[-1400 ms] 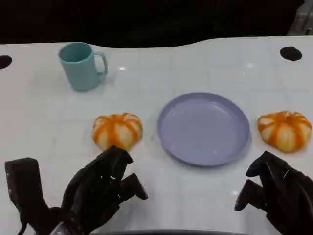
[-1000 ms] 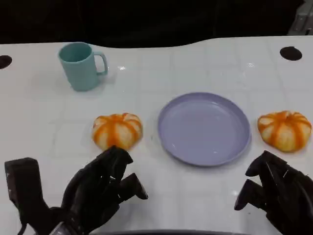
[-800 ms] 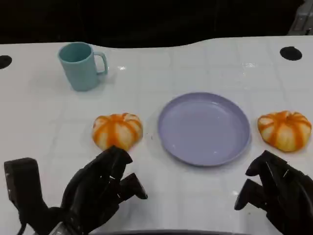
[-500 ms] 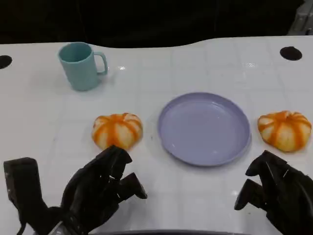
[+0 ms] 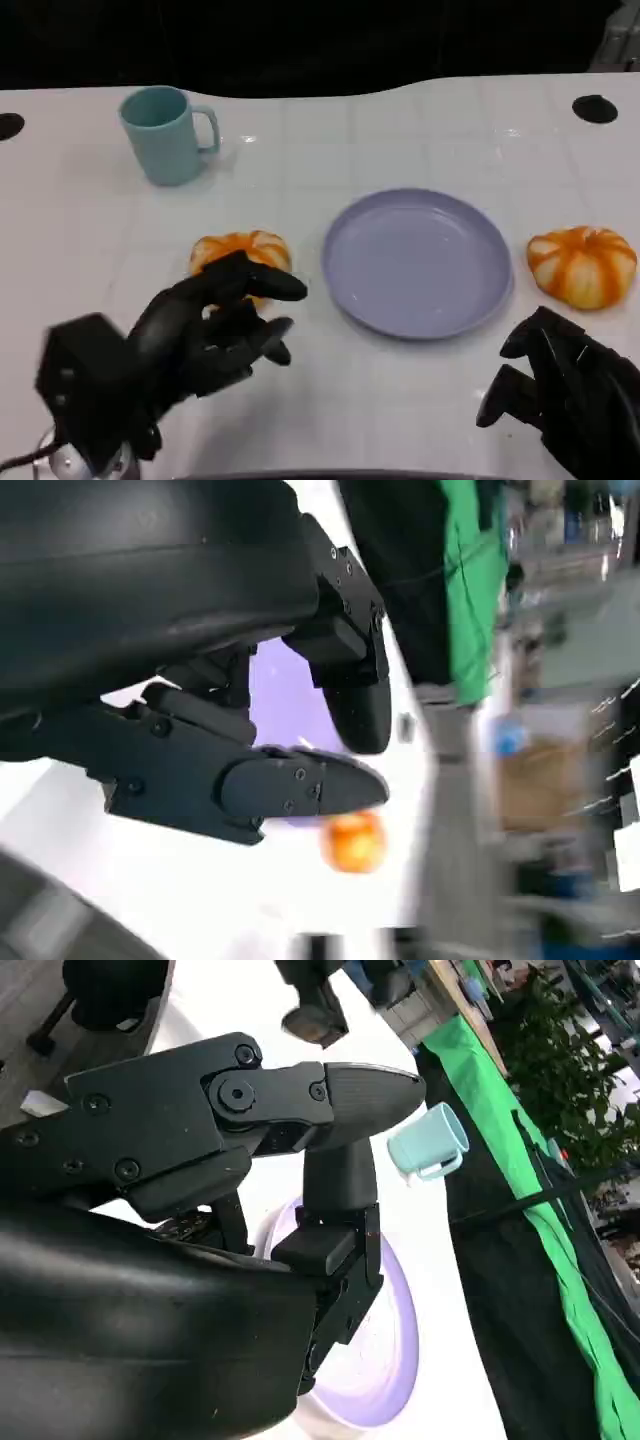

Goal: Grasp the bread from the table and place it into the plate.

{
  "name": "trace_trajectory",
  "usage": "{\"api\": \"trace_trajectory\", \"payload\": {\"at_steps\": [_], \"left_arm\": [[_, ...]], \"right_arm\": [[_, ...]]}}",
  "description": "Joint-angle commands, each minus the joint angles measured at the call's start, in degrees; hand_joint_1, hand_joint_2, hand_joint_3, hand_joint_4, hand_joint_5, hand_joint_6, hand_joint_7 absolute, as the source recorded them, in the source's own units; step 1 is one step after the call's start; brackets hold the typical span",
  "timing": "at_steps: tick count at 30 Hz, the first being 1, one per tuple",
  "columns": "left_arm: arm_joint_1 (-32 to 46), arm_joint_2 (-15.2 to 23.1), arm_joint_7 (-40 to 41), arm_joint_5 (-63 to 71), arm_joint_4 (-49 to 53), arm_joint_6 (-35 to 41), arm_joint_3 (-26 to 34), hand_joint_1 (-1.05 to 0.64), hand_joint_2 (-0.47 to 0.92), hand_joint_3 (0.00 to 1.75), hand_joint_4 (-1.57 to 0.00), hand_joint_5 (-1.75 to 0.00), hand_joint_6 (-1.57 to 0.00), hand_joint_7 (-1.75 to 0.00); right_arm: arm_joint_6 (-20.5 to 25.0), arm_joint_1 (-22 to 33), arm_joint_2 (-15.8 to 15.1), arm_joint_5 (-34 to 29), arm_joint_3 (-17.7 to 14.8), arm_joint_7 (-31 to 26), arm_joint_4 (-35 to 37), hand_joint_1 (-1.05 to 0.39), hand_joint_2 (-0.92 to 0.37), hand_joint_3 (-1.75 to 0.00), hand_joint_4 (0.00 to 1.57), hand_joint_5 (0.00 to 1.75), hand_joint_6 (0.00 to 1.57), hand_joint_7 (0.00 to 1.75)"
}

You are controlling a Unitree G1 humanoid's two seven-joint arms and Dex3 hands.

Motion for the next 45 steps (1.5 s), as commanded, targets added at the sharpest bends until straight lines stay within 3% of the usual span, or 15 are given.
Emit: {"api": "trace_trajectory", "payload": {"at_steps": [1, 4, 8, 14, 21, 25, 30, 35, 39, 45], "left_arm": [[-3.9, 7.0, 6.5, 15.8, 1.9, -9.0, -2.6, -0.50, 0.92, 0.06, -0.28, -0.87, -0.52, -0.22], [-6.3, 10.9, 12.1, 27.0, 3.2, -13.9, -4.4, -0.48, 0.91, 0.02, -0.25, -0.63, -0.52, -0.08], [-9.2, 14.3, 15.2, 40.8, 0.9, -11.2, -7.4, -0.50, 0.88, 0.00, -0.14, -0.48, -0.43, -0.01], [-11.2, 14.7, 13.8, 49.1, -1.2, -5.4, -10.4, -0.43, 0.82, 0.00, -0.02, -0.46, -0.33, 0.00], [-16.0, 14.6, 10.9, 54.7, 2.1, -0.6, -14.9, -0.40, 0.77, 0.00, 0.00, -0.24, -0.23, -0.01], [-20.0, 13.4, 8.7, 55.6, 7.9, 2.5, -17.4, -0.38, 0.78, 0.01, 0.00, -0.16, -0.18, 0.00], [-27.1, 10.8, 9.4, 55.2, 22.3, 3.7, -21.1, -0.34, 0.76, 0.00, -0.01, -0.12, -0.17, -0.01], [-29.2, 10.7, 11.2, 54.5, 26.3, 3.3, -22.6, -0.34, 0.74, 0.00, -0.02, -0.12, -0.18, -0.01], [-37.7, 5.8, 14.5, 55.1, 42.9, 3.5, -26.2, -0.39, 0.75, 0.00, 0.00, -0.11, -0.15, 0.00], [-45.1, 1.3, 18.3, 53.3, 58.4, 2.6, -28.4, -0.40, 0.76, 0.00, 0.00, -0.07, -0.13, 0.00]], "right_arm": [[0.1, -1.0, -0.5, 0.4, -0.6, -0.2, 0.4, -0.47, -0.92, -0.30, 0.71, 1.75, 0.60, 1.58], [-0.3, -1.3, -0.6, 0.4, -0.7, 0.0, 0.8, -0.47, -0.92, -0.30, 0.71, 1.75, 0.60, 1.58], [0.3, -1.6, -0.5, 0.7, -0.9, -0.4, 0.9, -0.47, -0.92, -0.30, 0.71, 1.75, 0.60, 1.58], [0.3, -1.5, -0.4, 0.6, -0.9, -0.3, 0.7, -0.48, -0.92, -0.29, 0.71, 1.75, 0.60, 1.60], [0.4, -1.3, -0.5, 0.7, -0.8, -0.2, 0.3, -0.47, -0.92, -0.30, 0.71, 1.75, 0.59, 1.61], [0.8, -1.2, -0.3, 1.0, -0.9, -0.6, 0.1, -0.48, -0.92, -0.30, 0.71, 1.75, 0.59, 1.61], [0.8, -1.0, -0.2, 1.4, -1.0, -0.5, -0.1, -0.47, -0.92, -0.30, 0.71, 1.75, 0.58, 1.60], [0.7, -0.9, -0.4, 1.6, -0.9, -0.5, -0.1, -0.47, -0.92, -0.30, 0.71, 1.75, 0.58, 1.59], [0.4, -0.7, -0.8, 1.2, -0.8, -0.2, 0.0, -0.49, -0.92, -0.30, 0.71, 1.75, 0.59, 1.60], [0.7, -0.5, -0.9, 1.3, -0.8, -0.1, -0.2, -0.48, -0.92, -0.30, 0.71, 1.75, 0.58, 1.60]]}}
